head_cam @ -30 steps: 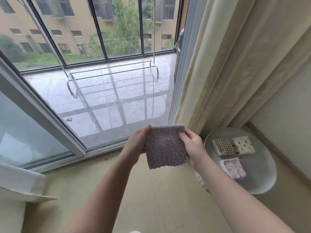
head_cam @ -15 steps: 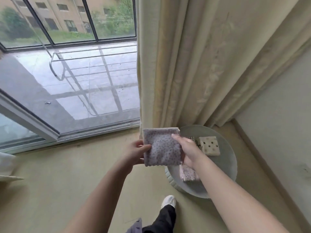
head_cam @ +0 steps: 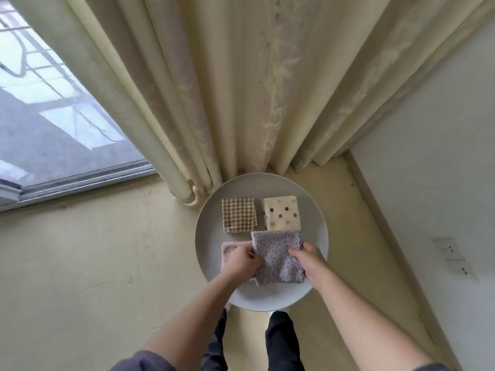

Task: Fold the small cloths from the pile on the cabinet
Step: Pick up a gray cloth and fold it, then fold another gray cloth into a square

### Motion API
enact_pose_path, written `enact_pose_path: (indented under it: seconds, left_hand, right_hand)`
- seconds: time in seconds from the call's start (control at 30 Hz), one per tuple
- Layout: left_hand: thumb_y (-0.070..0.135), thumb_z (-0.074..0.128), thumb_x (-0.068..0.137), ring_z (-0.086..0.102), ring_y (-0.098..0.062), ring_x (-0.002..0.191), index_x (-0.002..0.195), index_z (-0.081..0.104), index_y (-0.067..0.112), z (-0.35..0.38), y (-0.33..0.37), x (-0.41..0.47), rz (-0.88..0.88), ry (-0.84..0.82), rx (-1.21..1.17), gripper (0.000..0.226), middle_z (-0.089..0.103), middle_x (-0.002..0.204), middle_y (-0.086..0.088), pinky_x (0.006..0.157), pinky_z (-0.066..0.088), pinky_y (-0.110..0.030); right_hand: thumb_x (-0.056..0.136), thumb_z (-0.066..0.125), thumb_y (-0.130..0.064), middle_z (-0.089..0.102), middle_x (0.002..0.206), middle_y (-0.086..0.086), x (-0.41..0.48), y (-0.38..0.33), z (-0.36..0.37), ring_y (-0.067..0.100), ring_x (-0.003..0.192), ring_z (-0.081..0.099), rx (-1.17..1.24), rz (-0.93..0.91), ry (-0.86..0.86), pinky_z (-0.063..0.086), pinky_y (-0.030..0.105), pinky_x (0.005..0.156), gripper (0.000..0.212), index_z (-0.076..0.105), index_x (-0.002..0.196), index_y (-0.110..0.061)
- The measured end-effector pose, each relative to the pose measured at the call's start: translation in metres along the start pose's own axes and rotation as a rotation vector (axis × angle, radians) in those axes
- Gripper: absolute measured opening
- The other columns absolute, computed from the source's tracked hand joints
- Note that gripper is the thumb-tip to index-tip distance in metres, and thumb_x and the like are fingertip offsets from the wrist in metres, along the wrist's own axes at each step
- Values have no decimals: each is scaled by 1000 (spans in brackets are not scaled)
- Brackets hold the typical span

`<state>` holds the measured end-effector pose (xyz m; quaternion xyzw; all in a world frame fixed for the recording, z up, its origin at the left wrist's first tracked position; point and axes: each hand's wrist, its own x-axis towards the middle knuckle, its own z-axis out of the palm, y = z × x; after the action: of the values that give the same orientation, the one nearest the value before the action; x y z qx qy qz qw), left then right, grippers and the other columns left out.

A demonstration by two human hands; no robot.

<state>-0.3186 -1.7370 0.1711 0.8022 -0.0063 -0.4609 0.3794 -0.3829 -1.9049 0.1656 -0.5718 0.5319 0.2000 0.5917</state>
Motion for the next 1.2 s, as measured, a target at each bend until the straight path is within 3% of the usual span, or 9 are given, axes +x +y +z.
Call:
enact_pose_path:
  seconds: [0.1,0.23,0.37,0.43,0.57,0.73,0.87,1.03,1.2]
  left_hand:
    - [14,47,95,66,-25,86,90,61,15,49,-13,37,-79,69,94,15,64,86,-4,77,58,-39]
    - [9,40,95,61,-27,87,92,52,15,102,-38,88,-232,105,92,14,64,97,-11,78,54,-37]
    - [7,36,96,52,-24,86,102,53,12,137,-55,132,-334,99,74,18,58,101,-9,71,43,-31]
    - [8,40,94,54,-27,96,116,52,9,146,-62,149,-369,100,55,25,59,114,-13,76,42,-32]
    - [6,44,91,48,-37,120,131,37,4,163,-64,161,-410,126,86,40,45,133,-20,95,42,-42]
    - [7,50,90,40,-28,125,142,29,22,176,-64,153,-63,209,643,57,27,149,-8,94,45,-37]
    - [17,53,92,31,-29,131,149,21,28,173,-78,166,0,79,918,66,6,160,-7,105,35,-39]
    - [13,48,91,32,-26,132,147,29,27,155,-71,151,60,78,826,60,21,154,-5,106,36,-36]
    - [23,51,92,51,-25,111,131,48,18,102,-47,82,145,160,596,39,41,137,-4,84,48,-37]
  right_hand:
    - [95,60,-13,68,106,9,49,18,-21,24,92,66,-150,13,-13,56,36,80,23,60,118,-9]
    - [94,58,-10,60,77,3,113,48,-37,17,65,56,-357,12,-6,43,25,57,3,60,93,-13]
    - [93,58,-9,61,79,4,168,78,-39,20,71,56,-424,42,36,41,28,63,5,60,88,-12]
    - [93,60,-10,60,83,2,188,85,-36,20,79,56,-431,37,77,40,26,67,5,59,96,-13]
    - [91,64,-14,62,119,2,199,93,-34,19,101,58,-583,-32,104,40,23,73,35,52,123,-18]
    - [89,67,-17,32,150,-5,192,103,-40,20,134,38,-1231,-479,45,43,36,102,62,37,142,-29]
    - [88,68,-19,18,156,-2,203,104,-37,25,136,32,-1374,-495,-58,39,40,107,70,32,146,-30]
    - [91,64,-18,15,159,-2,183,93,-37,24,140,28,-1299,-474,-73,35,38,110,65,33,148,-28]
    - [95,57,-16,24,154,-4,108,59,-33,19,140,30,-1078,-517,-60,36,37,110,53,40,145,-24]
